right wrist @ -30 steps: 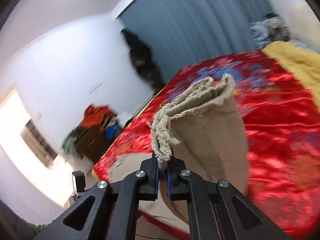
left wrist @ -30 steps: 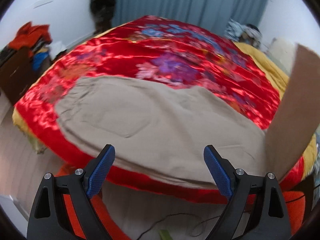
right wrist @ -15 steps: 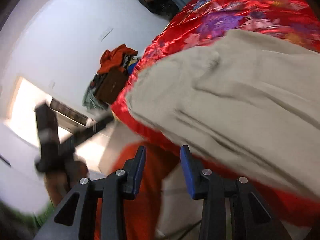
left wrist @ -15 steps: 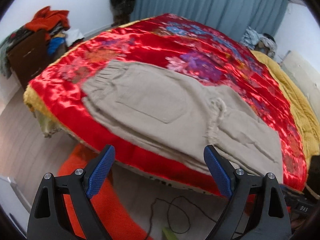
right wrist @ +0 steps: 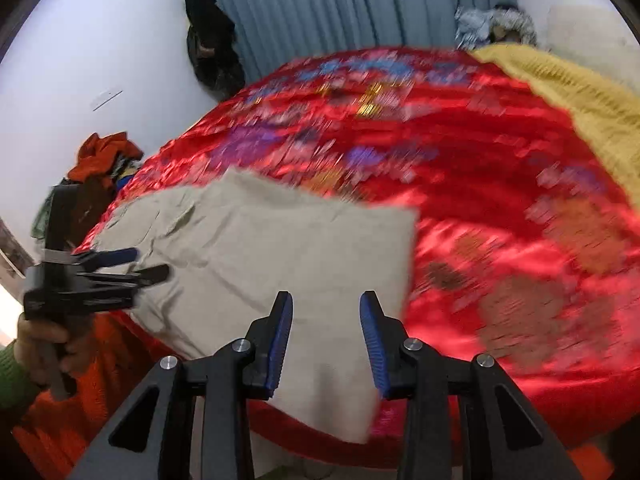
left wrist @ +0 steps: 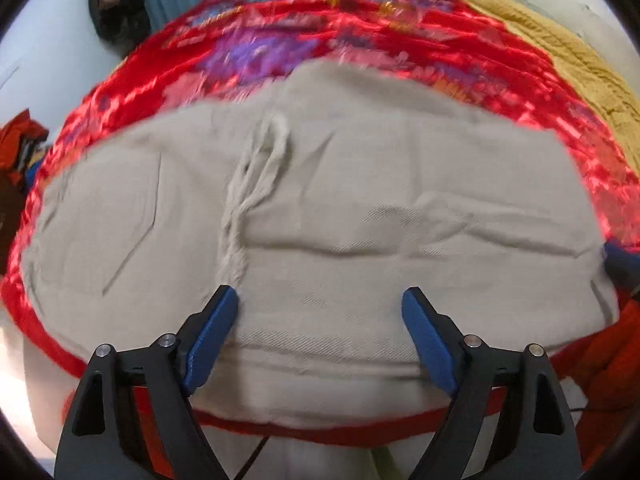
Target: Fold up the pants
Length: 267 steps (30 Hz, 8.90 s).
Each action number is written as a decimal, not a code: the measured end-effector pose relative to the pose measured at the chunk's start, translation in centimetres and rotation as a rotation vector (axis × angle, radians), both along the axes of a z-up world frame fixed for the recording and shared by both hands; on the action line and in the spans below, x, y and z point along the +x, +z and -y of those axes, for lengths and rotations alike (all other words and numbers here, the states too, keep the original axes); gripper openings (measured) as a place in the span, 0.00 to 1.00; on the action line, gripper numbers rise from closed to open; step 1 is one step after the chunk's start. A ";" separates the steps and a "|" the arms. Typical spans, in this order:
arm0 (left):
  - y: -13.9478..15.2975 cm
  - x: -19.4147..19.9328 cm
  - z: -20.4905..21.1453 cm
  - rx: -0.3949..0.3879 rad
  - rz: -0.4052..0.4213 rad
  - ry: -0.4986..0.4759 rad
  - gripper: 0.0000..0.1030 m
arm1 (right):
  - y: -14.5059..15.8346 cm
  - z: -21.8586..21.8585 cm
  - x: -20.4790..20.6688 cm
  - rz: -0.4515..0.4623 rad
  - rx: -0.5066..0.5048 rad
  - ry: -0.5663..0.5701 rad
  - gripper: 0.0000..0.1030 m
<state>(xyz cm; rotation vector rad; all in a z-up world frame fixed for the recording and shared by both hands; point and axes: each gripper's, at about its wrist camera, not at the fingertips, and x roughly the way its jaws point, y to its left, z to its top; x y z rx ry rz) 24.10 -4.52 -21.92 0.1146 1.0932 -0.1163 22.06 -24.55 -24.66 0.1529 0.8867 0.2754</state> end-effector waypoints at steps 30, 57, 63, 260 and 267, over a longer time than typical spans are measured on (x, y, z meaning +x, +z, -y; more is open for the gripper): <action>-1.5 2.7 5.0 0.125 0.046 -0.115 0.94 | -5.3 -3.3 0.1 -0.088 -0.114 0.029 0.35; -0.4 5.2 2.2 0.049 0.061 0.017 0.95 | -5.2 -3.2 0.0 -0.081 -0.113 0.039 0.36; 1.9 2.2 1.3 0.007 0.118 -0.008 0.95 | -5.1 -3.1 0.0 -0.079 -0.101 0.033 0.37; 3.8 -3.4 -1.7 -0.113 0.208 -0.071 0.21 | 5.3 -6.9 3.9 0.076 -0.014 0.089 0.05; 1.1 -2.5 0.8 -0.051 0.177 -0.113 0.17 | -0.1 -5.0 5.7 -0.052 -0.134 0.163 0.15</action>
